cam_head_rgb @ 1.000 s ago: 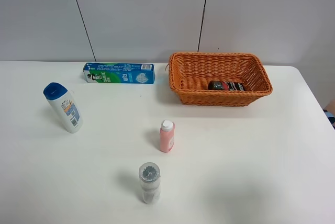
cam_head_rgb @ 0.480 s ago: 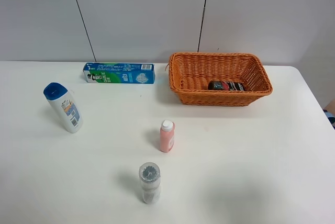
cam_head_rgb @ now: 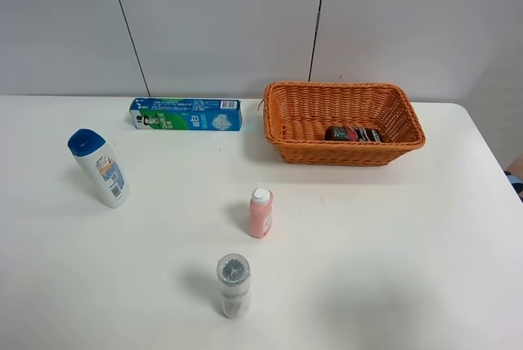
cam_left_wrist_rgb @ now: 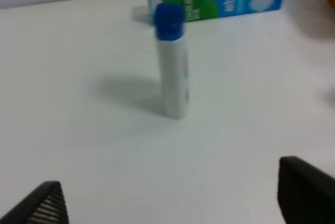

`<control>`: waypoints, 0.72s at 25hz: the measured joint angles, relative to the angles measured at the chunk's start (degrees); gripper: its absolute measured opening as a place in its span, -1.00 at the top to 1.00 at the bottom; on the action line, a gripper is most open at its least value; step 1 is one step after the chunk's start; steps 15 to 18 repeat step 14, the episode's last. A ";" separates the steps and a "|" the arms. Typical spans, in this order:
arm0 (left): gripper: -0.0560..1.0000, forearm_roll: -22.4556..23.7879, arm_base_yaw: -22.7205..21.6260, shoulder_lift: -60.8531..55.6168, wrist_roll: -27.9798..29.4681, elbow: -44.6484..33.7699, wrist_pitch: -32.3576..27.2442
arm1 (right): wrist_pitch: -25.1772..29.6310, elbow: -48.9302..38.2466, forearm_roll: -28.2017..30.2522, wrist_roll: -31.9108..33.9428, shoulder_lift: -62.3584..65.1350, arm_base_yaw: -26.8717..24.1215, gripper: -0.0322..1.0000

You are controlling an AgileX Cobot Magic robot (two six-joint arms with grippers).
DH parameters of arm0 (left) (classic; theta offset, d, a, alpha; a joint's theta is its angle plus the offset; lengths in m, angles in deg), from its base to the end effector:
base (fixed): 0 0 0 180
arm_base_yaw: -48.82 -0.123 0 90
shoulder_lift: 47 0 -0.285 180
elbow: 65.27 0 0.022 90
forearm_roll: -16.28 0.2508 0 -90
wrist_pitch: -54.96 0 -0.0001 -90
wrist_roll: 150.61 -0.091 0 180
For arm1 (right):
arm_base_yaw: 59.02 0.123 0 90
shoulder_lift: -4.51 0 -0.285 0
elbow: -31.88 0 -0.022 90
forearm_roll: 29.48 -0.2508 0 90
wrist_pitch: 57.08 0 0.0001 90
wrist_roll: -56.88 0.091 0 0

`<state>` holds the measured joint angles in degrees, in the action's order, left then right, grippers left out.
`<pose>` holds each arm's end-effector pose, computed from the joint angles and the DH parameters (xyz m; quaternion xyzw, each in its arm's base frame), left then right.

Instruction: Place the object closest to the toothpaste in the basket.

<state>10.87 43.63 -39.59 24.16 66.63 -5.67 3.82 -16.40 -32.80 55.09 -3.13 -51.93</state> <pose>-0.0062 -0.0081 0.2800 0.0024 0.8477 0.0010 0.5304 -0.0065 0.0038 0.2786 -0.0672 0.8488 0.0531 0.5217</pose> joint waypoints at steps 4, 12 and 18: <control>-0.62 4.51 0.00 0.00 5.80 0.00 0.04 | 0.00 0.00 0.00 0.00 0.00 0.00 -0.99; -0.62 4.15 0.00 0.00 5.23 0.00 0.04 | 0.00 0.00 0.00 0.00 0.00 0.00 -0.99; -0.62 4.15 0.00 0.00 5.23 0.00 0.07 | 0.00 0.00 0.00 0.00 0.00 0.00 -0.99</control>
